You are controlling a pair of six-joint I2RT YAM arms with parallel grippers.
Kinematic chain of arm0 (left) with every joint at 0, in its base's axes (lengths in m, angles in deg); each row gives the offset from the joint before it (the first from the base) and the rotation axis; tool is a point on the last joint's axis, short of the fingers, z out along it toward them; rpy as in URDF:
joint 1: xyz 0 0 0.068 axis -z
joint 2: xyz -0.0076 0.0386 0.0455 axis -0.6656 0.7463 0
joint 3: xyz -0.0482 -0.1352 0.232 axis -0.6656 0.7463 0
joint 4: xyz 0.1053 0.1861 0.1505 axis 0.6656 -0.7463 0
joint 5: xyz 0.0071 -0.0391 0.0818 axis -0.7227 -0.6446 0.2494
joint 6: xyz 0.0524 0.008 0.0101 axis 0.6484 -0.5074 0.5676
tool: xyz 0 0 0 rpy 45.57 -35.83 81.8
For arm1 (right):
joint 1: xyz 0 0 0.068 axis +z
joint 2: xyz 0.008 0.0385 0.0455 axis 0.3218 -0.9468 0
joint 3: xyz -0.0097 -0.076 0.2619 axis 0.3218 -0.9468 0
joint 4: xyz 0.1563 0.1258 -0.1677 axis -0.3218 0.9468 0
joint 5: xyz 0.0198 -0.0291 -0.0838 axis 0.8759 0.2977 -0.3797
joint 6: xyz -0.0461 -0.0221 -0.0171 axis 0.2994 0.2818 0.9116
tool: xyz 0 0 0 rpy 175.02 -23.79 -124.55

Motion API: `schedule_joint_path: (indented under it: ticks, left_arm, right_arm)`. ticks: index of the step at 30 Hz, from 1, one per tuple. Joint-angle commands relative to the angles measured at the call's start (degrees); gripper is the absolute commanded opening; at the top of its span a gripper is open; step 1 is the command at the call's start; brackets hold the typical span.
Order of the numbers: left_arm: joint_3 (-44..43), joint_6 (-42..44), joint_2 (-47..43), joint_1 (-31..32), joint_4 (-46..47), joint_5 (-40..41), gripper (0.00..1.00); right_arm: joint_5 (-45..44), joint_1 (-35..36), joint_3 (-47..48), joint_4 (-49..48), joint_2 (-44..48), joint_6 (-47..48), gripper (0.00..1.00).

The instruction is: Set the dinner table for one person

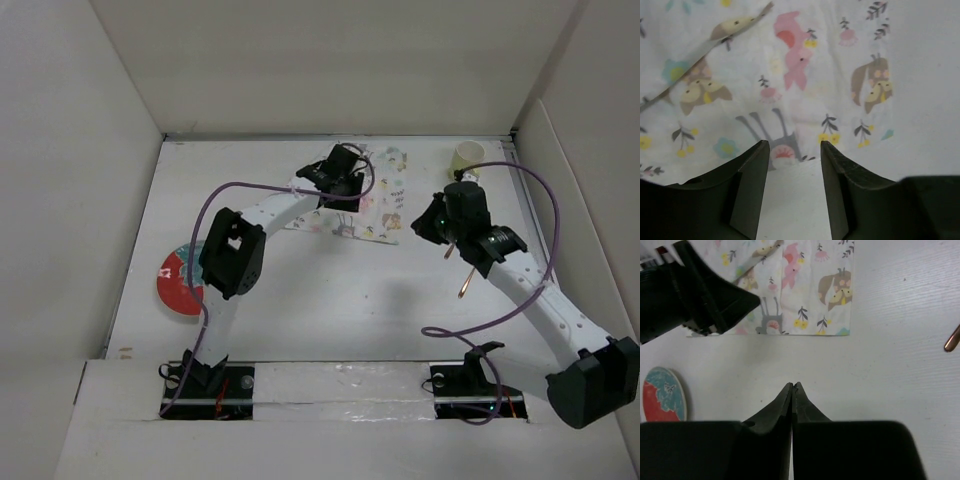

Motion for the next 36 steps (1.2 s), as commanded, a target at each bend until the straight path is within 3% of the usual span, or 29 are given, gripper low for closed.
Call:
schedule_joint_path:
  ticks: [1, 4, 5, 7, 8, 9, 11, 12, 17, 26, 36]
  left_arm:
    - [7.5, -0.8, -10.7, -1.4, 1.4, 9.8, 0.39]
    - [15.7, -3.3, -15.8, -4.1, 2.3, 14.4, 0.27]
    - [18.1, -4.1, -18.3, -6.3, 2.7, 15.1, 0.2]
    - [24.9, -6.4, -20.5, -9.1, 4.2, 14.3, 0.15]
    - [26.9, -6.7, -21.5, -11.5, 5.2, 13.8, 0.14]
    - [28.8, -6.8, -23.5, -12.3, 6.0, 13.4, 0.14]
    - [31.2, -4.6, -23.7, -12.9, 7.4, 12.7, 0.24]
    - [30.4, -2.2, -22.0, -12.9, 6.5, 11.8, 0.31]
    - [27.4, -0.9, -16.6, -12.2, 3.1, 15.4, 0.35]
    - [22.5, 2.4, -10.4, -11.7, 3.1, 13.6, 0.38]
    - [21.3, 2.9, -6.5, -11.7, 2.5, 17.5, 0.37]
  right_arm:
    - [0.3, -0.6, -1.6, -4.6, -3.4, -1.8, 0.0]
    - [2.3, -0.6, -2.1, -5.3, -8.0, -3.0, 0.0]
    - [2.5, -0.6, -2.4, -5.8, -8.8, -3.8, 0.05]
    - [2.6, -0.6, -3.7, -7.8, -11.2, -4.3, 0.23]
    - [2.6, -0.6, -4.0, -8.3, -12.2, -4.6, 0.38]
    - [2.6, -0.6, -4.0, -8.5, -13.3, -4.6, 0.44]
    - [2.6, -0.6, -4.0, -9.5, -17.1, -4.6, 0.54]
    - [2.5, -0.6, -3.5, -9.4, -19.9, -4.6, 0.55]
    - [2.1, -0.6, -2.2, -9.9, -26.4, -4.9, 0.56]
    - [-1.4, 0.4, 0.0, -8.5, -31.8, -5.7, 0.54]
    - [-5.1, 1.0, 6.0, -4.8, -36.6, -6.7, 0.5]
